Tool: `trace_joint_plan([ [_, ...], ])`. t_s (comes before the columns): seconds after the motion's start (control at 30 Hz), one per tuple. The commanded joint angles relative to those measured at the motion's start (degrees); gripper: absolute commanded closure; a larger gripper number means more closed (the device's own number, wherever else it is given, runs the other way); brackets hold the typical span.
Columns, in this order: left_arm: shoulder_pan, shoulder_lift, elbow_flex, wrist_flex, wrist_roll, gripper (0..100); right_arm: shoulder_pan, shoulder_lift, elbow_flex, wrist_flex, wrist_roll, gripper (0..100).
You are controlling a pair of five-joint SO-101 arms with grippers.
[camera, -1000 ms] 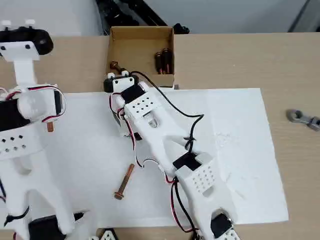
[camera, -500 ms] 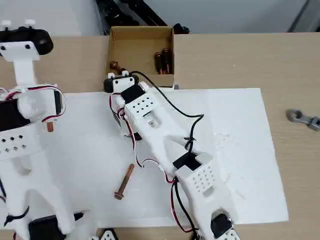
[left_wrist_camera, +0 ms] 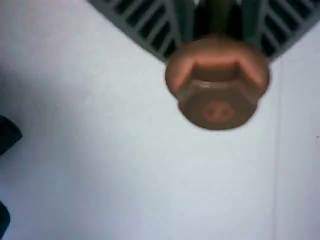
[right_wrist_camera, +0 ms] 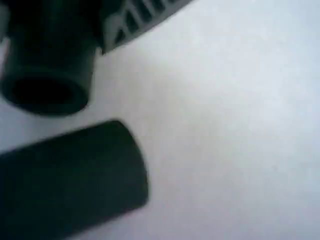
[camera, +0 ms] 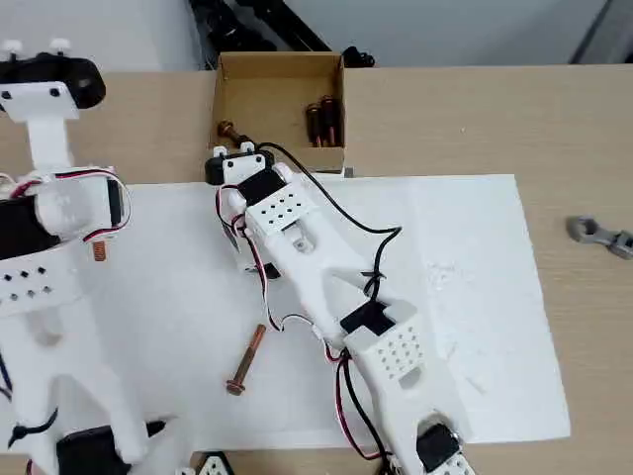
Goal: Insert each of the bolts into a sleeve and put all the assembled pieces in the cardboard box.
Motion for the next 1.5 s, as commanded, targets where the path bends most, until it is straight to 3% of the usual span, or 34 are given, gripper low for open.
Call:
trace_joint_plan([
  [0.0,0.18,-2.46,-0.13,-0.26,-0.18,99,-0.66,0.4,-1.05,0.48,0.18,90.2],
  [1.27,0.18,-2.11,-0.13,-0.26,-0.18,99,-0.66,7.69,-1.05,2.51,0.18,90.3],
  [1.4,0.18,-2.2,-0.13,-0.26,-0.18,99,-0.66,6.29,-1.23,4.62,0.09,99.6],
  [1.47,0.18,-2.2,-0.13,-0.26,-0.18,99,-0.57,4.35,-1.23,4.62,-0.35,98.8],
])
